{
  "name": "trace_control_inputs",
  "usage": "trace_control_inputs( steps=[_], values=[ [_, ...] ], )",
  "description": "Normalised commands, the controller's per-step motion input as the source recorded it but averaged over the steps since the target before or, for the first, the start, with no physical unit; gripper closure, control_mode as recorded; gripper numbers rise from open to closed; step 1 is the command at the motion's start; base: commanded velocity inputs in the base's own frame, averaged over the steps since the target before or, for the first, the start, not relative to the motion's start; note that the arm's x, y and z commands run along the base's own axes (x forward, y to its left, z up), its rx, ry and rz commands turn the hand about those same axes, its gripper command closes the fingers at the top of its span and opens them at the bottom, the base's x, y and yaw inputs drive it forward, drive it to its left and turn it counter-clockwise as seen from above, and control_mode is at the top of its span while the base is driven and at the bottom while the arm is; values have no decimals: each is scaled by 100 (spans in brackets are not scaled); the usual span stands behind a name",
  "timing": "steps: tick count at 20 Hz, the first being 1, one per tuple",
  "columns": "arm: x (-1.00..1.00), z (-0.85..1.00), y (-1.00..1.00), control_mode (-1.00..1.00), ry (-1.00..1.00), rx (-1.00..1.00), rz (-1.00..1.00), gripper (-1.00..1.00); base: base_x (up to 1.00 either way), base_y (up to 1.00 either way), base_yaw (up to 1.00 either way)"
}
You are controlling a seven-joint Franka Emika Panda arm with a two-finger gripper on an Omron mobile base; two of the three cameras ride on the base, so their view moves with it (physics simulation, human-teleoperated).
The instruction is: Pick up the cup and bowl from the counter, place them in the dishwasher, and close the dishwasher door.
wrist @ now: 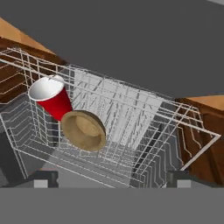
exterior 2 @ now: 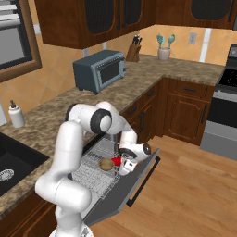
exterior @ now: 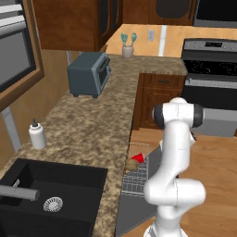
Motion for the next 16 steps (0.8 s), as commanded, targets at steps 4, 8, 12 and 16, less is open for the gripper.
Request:
trace_control_inputs(
  steps=[4,8,12,16],
  values=[
    [-26,100,-100,-100,0,19,0,-100,0,0,0],
    [-40,64,-100,-100,0,21,-1,-100,0,0,0],
    [-52,-12,-100,-100,1,16,-8,-100,0,0,0],
    [-39,-55,-98,-100,0,15,-12,-100,0,0,0]
  ],
)
